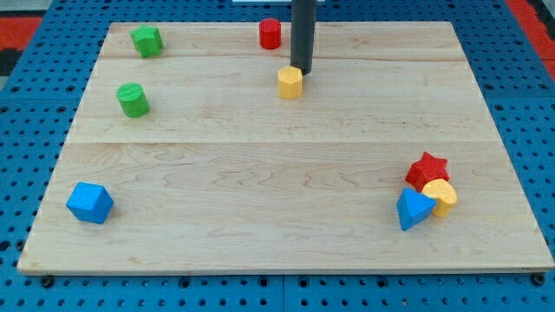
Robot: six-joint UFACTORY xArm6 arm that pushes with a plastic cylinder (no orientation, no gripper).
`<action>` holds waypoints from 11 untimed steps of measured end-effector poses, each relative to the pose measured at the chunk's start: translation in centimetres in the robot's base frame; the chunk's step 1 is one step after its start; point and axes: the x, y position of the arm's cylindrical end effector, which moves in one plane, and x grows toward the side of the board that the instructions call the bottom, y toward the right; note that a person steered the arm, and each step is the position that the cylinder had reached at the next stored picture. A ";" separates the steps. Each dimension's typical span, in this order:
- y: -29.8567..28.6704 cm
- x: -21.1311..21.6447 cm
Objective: Push the yellow hexagon towards the left side of the blue triangle
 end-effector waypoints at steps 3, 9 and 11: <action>-2.7 3.7; 2.1 13.2; 3.5 18.6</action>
